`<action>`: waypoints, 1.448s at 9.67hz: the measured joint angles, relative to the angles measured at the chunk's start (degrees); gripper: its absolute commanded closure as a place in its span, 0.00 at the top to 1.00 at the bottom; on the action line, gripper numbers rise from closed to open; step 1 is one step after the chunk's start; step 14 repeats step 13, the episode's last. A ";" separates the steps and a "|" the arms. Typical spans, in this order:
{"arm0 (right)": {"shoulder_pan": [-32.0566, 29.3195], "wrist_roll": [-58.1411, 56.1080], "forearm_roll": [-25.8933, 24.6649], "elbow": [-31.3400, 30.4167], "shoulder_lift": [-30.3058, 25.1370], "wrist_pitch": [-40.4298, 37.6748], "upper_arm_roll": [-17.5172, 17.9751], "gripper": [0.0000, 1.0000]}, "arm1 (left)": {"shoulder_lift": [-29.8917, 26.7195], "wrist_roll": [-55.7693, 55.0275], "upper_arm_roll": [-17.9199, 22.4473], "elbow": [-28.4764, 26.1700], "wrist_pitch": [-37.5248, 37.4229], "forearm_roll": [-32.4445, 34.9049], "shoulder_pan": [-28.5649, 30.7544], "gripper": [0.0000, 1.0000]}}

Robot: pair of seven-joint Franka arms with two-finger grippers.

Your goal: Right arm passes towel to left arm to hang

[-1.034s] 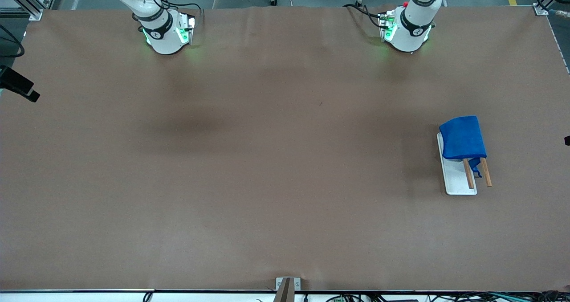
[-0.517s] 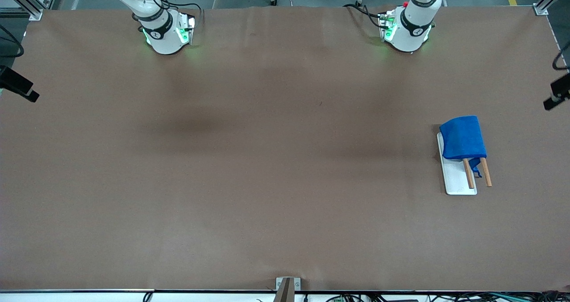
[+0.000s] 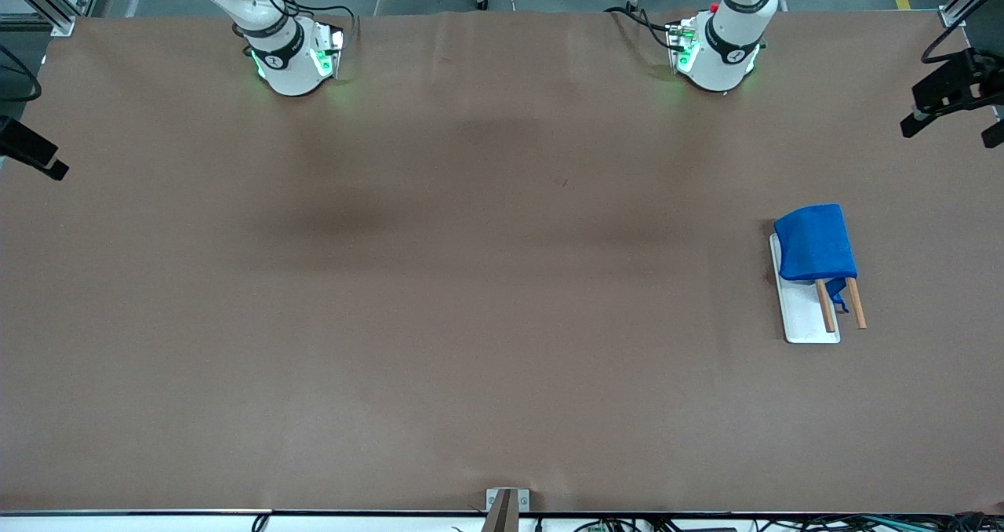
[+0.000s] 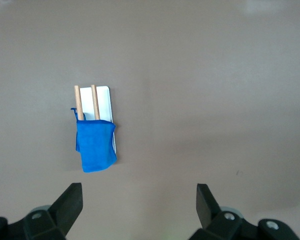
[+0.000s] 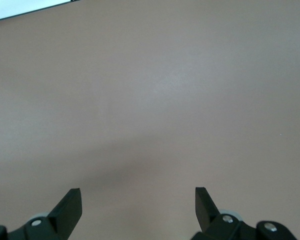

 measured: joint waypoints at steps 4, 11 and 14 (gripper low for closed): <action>-0.01 -0.01 0.00 0.04 0.02 0.02 0.01 1.00 | -2.36 -5.56 -2.06 -2.50 -0.31 1.70 0.02 1.00; -0.74 -3.36 0.00 0.04 0.11 0.04 -0.32 1.00 | -2.36 -6.27 -2.13 -3.97 -0.31 1.71 0.03 1.00; -0.77 -3.37 0.00 0.04 0.13 0.04 -0.33 1.00 | -2.32 -6.27 -2.12 -4.16 -0.31 1.71 0.07 1.00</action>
